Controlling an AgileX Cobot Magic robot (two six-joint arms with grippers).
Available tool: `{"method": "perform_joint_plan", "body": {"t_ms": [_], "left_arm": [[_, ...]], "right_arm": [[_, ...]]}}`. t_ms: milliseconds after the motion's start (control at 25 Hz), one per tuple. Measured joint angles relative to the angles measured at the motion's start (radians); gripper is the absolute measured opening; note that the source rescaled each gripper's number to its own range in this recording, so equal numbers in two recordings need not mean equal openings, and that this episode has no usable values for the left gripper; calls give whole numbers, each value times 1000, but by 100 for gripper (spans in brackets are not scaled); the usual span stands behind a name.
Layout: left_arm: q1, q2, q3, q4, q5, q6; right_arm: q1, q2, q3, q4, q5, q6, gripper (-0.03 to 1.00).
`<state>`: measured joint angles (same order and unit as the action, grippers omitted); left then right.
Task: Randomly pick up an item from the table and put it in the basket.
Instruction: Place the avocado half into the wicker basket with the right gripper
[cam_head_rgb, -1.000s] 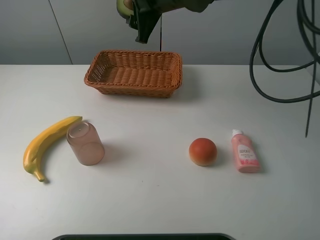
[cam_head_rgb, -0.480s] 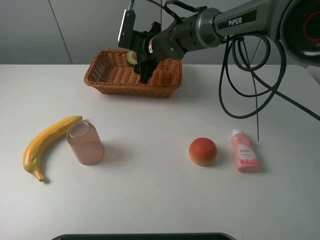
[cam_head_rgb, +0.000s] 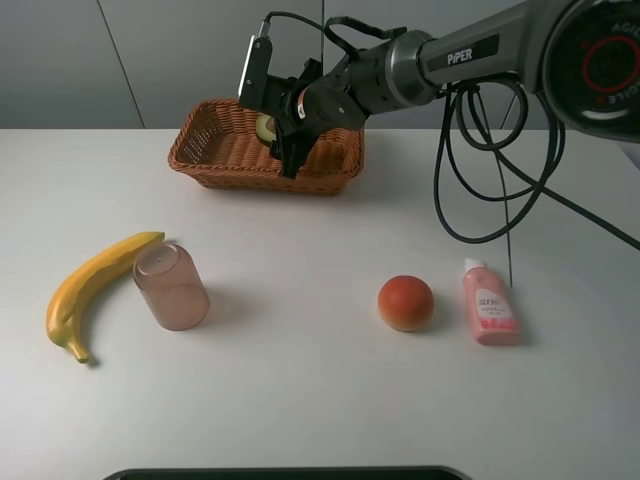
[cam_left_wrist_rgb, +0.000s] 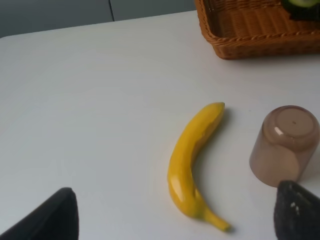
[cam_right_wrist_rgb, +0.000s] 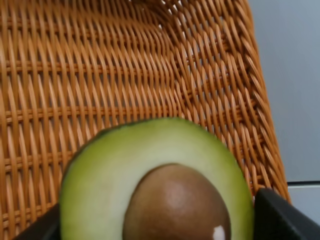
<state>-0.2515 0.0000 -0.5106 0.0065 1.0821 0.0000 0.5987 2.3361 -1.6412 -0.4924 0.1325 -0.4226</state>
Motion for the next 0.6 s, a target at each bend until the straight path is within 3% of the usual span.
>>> {"method": "perform_joint_plan", "body": {"t_ms": [280,440,600], "left_arm": [[0,0,0,0,0,0],[0,0,0,0,0,0],[0,0,0,0,0,0]], "right_arm": [[0,0,0,0,-21,37,72],[0,0,0,0,-94,56,94],[0,0,0,0,-138,61,100]]}}
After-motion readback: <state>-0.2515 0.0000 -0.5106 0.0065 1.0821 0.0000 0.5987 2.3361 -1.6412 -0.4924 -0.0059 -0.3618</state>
